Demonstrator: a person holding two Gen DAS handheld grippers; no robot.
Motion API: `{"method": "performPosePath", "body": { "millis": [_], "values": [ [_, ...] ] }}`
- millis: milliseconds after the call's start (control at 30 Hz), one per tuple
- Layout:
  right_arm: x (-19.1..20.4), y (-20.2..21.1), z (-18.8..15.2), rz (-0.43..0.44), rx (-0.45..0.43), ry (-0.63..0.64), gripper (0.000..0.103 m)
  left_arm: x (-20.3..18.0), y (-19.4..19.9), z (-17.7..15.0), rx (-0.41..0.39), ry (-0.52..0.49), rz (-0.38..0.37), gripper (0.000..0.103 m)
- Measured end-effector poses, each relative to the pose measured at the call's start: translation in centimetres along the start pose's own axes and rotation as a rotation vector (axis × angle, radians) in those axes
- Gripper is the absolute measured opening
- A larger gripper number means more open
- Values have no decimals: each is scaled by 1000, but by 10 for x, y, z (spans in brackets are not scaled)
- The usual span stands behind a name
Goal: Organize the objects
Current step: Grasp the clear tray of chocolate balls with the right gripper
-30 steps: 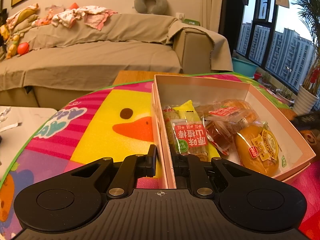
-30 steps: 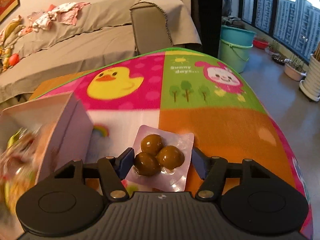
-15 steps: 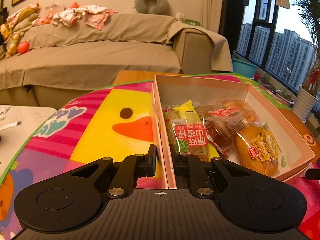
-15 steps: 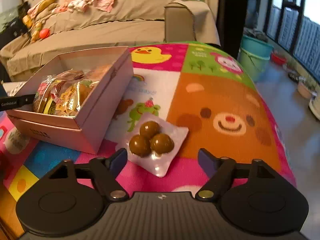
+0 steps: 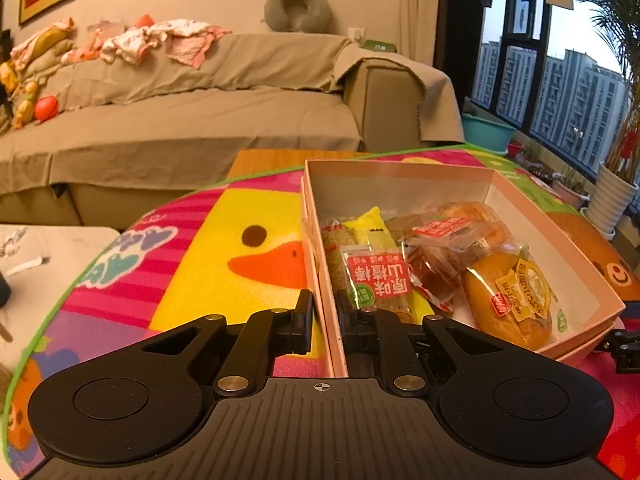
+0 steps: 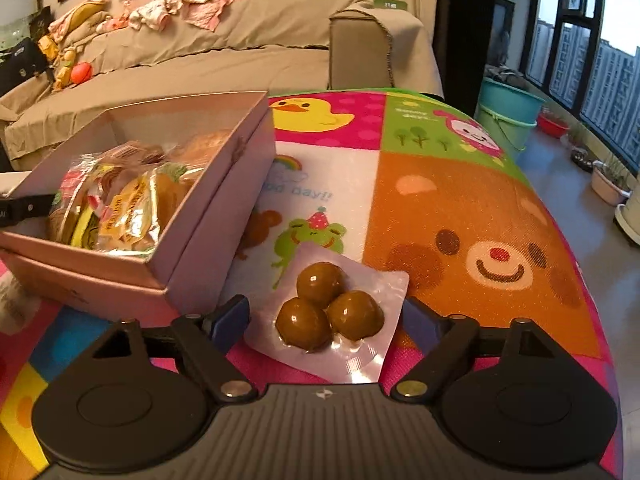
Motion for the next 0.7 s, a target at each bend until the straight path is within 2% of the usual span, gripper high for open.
{"method": "performPosePath", "body": {
  "millis": [500,600,667,700],
  "values": [
    [5,37,-19,27,-16,2,73,2,1,-3,4,13,-9,14],
    [6,50,-16,27,-27,5,42,2,1,-2,3,14,-9,14],
    [4,58,-12,19,-39,1,33,3,2,-3,3,16,-9,14],
    [4,61,-9,22,-44,8,33,3,2,-3,3,18,-10,14]
  ]
}}
Point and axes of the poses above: each gripper's, at about its wrist camera, not at the fingertips, and y roughly against the way its jaws point, x to its left, z to its top, the point moved 7 cm from there along -y, roughly the way its jaws point, and after that the axes turned 13 degrees about y, right-handed, at the moved point
